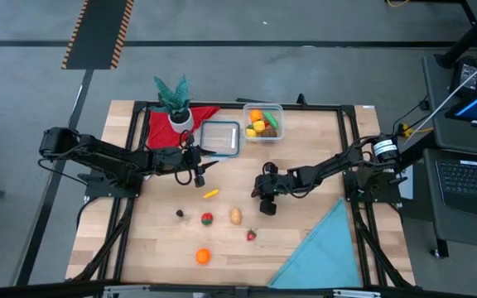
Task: Pick and placing Produce into tupperware
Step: Put the raspberry into the transparent bin
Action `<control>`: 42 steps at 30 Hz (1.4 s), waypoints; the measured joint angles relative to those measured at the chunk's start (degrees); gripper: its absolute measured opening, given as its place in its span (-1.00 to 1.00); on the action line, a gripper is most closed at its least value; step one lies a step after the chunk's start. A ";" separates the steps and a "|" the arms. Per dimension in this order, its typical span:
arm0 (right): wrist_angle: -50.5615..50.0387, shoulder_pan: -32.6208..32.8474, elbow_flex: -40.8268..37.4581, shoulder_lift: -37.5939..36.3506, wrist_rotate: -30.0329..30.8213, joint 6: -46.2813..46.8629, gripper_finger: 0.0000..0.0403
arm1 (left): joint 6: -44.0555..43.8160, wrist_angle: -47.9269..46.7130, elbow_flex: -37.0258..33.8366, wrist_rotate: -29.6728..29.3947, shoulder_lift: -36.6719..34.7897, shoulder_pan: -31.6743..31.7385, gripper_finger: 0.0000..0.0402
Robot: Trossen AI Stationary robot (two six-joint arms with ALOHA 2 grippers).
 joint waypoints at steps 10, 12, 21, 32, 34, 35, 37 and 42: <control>1.03 -1.58 0.27 -0.30 -1.81 -0.25 -0.51 | 0.02 -0.02 0.00 -0.02 0.00 0.00 -0.30; 1.03 -2.79 0.48 -0.88 -2.76 -0.62 -0.51 | 0.04 -0.02 0.00 -0.02 -0.02 0.00 -0.30; 1.68 -9.12 0.87 -10.51 -7.23 -0.10 -0.51 | 2.57 -0.22 0.00 -0.02 -0.01 0.00 -0.30; -14.46 -13.89 0.74 -25.45 -7.02 -6.25 -0.51 | 2.95 0.22 0.00 -0.02 0.00 0.00 -0.30; -16.14 -14.46 0.38 -26.68 -6.39 -6.93 -0.51 | 2.95 0.26 0.00 -0.01 -0.01 0.04 -0.30; -16.24 -14.80 -0.24 -27.26 -5.91 -7.21 -0.51 | 2.95 0.24 0.00 -0.02 -0.01 0.07 -0.30; -15.87 -15.38 -2.12 -28.02 -5.49 -7.16 -0.51 | 2.92 0.26 0.00 -0.02 0.00 0.12 -0.30; -4.69 -16.29 -11.40 -30.07 -5.52 -4.39 -0.51 | 2.89 0.24 0.00 -0.02 0.00 0.13 -0.30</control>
